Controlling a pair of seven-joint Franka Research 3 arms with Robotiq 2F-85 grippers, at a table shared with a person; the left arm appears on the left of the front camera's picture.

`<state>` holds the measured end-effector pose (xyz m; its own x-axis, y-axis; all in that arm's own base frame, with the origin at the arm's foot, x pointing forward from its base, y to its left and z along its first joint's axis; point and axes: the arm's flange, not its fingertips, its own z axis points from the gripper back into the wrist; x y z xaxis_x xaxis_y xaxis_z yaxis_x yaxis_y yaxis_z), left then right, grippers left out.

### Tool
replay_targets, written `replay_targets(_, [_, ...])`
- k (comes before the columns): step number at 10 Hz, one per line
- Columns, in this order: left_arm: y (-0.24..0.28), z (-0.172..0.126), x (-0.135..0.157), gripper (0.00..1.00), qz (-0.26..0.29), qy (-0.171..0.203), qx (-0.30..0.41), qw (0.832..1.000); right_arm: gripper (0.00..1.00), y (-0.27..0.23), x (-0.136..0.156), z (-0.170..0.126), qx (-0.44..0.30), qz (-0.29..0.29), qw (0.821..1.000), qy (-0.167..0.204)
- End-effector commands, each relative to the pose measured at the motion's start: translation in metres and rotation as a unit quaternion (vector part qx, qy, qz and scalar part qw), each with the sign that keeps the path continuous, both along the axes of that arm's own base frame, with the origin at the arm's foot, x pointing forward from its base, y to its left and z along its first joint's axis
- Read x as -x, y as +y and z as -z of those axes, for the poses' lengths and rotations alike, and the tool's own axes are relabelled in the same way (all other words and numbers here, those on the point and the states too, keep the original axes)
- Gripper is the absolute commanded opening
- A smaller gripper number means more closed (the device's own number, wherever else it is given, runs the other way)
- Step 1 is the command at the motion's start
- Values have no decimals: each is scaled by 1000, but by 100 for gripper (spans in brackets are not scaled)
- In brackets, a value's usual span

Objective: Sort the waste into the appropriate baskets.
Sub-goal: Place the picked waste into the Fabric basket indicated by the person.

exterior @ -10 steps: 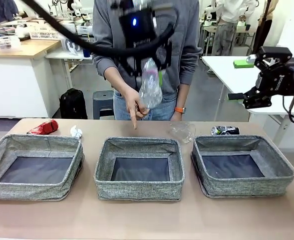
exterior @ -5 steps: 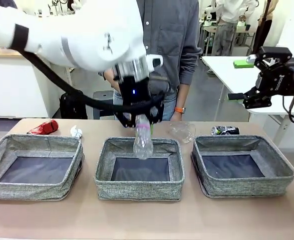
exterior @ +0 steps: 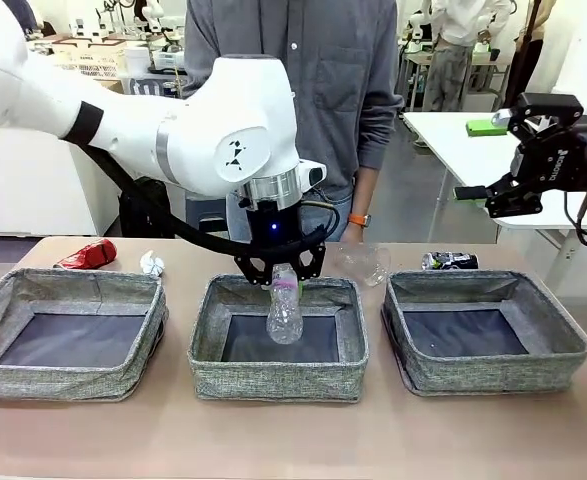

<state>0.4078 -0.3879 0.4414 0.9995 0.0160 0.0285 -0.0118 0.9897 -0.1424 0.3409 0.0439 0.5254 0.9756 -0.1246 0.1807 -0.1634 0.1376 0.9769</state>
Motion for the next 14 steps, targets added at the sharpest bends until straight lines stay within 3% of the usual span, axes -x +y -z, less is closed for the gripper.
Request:
replay_targets(1, [-2,-10,0,39,-11,-13,-8,1000,100,2,-3,-4,-10,2,1000,3])
replay_targets(2, [0,-10,0,53,-9,-11,-10,1000,100,2,-3,-4,-10,2,1000,3])
replay_targets(3, [0,-10,0,96,-8,-9,-16,1000,100,2,-3,-4,-10,2,1000,3])
replay_targets(4, [0,-10,0,100,-8,-10,-17,1000,100,2,-3,-4,-10,2,1000,3])
replay_targets(10, [2,-17,-1,100,-3,0,0,1000,100,2,-3,-4,-10,2,1000,3])
replay_targets(14, [26,-43,-1,100,18,23,72,997,100,2,-3,-4,-10,2,1000,3])
